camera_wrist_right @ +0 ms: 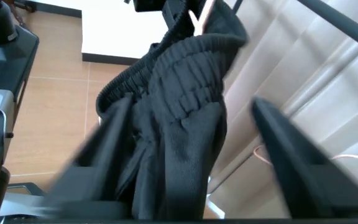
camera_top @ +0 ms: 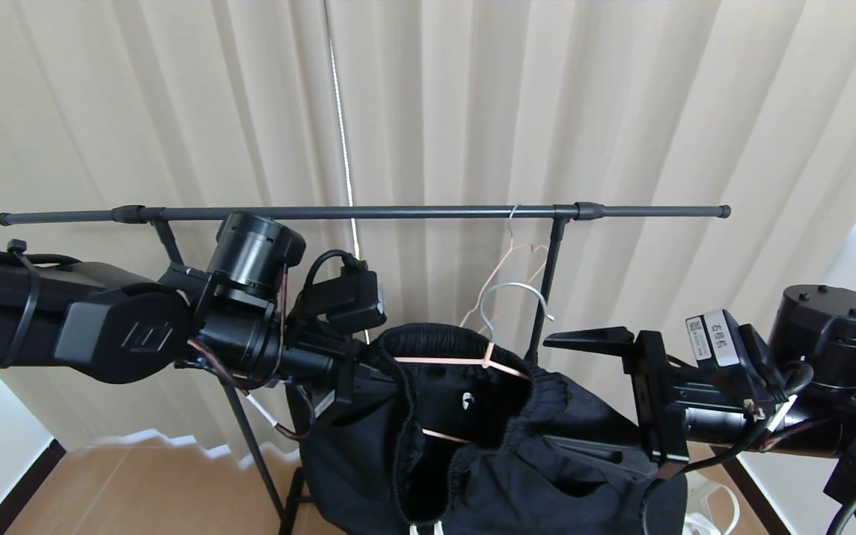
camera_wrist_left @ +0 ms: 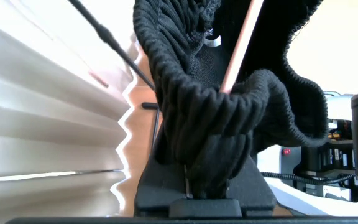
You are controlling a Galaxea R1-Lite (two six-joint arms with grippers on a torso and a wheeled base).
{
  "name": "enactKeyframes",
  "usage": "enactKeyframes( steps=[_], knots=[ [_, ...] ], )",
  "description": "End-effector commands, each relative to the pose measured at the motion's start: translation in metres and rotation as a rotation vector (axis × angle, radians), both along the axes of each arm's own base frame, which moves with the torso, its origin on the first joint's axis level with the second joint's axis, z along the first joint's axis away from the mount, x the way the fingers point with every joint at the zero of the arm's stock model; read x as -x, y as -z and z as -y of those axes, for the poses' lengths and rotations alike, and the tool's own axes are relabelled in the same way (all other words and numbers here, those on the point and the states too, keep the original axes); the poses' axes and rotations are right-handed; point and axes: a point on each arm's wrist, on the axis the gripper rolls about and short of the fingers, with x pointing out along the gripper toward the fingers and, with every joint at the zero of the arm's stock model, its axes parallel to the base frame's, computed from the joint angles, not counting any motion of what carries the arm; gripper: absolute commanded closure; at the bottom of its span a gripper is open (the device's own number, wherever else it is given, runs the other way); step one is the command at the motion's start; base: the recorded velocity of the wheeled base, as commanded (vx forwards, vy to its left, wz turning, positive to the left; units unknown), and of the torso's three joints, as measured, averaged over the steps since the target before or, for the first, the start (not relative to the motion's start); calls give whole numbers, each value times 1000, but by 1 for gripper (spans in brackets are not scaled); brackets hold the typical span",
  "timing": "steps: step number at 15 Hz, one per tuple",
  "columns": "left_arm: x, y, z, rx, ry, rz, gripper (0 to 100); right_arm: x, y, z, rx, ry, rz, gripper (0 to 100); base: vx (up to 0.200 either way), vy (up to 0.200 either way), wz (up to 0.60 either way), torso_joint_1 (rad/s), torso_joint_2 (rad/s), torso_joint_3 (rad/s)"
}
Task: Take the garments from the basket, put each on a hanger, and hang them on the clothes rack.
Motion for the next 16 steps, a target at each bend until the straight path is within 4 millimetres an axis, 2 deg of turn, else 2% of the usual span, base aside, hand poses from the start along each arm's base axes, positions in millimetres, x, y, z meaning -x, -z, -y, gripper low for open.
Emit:
enactKeyframes(
  steps=[1,7,10,14,16],
  knots=[
    [2,-5,-9,6,-23,13,100,-2,-1,3,-2,11,4,0,0,0,0,0,0,0],
    [7,-18,-33,37,-117,3,100,-4,-10,20,-37,-4,3,0,0,0,0,0,0,0],
    [13,-25,-54,48,-182,15,100,-10,-9,29,-38,32,-4,0,0,0,0,0,0,0],
    [24,-36,-72,72,-250,23,100,-22,9,30,-16,51,-55,0,0,0,0,0,0,0],
    [27,-39,-77,79,-271,30,100,-31,26,31,22,57,-48,0,0,0,0,0,0,0]
  ],
)
